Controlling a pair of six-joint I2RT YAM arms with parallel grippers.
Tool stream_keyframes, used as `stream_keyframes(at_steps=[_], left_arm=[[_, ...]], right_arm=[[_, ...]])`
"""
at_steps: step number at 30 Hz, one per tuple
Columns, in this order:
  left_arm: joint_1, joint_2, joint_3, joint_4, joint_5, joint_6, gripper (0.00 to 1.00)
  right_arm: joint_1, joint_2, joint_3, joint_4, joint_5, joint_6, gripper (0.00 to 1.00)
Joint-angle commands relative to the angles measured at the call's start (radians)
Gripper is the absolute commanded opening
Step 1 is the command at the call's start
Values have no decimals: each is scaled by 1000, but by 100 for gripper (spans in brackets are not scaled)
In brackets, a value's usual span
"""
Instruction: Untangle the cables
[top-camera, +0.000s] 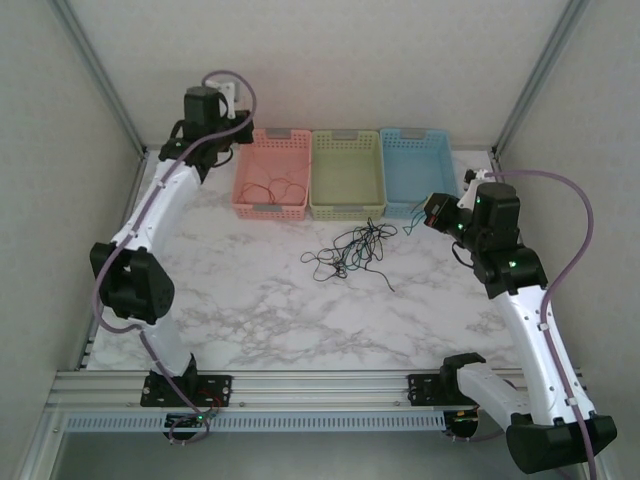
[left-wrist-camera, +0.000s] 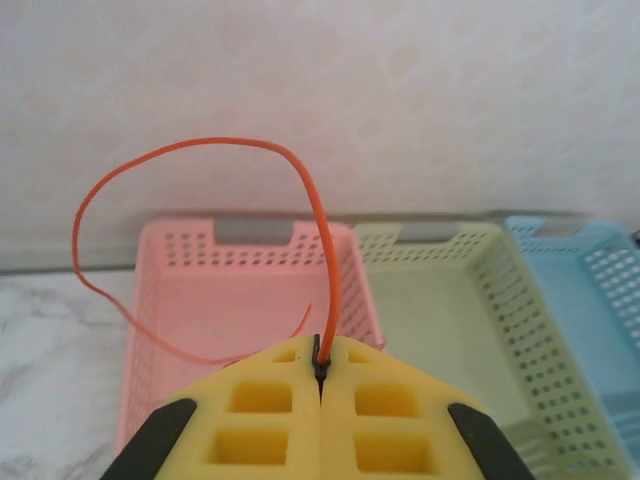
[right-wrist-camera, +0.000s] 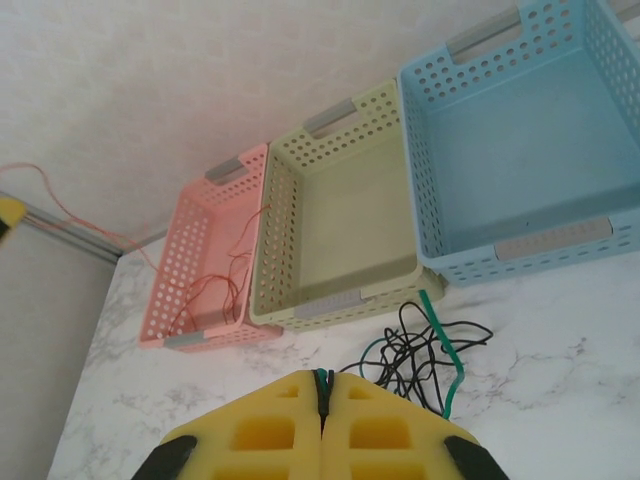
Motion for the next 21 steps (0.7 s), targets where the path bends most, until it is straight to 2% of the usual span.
stream_keyframes(at_steps=[1, 21], left_arm=[[-4, -19, 124, -45, 73, -9, 0], [-5, 177, 650, -138, 224, -106, 0]], right_arm=[[-4, 4, 8, 15, -13, 2, 0], [-4, 11, -18, 38, -23, 24, 0]])
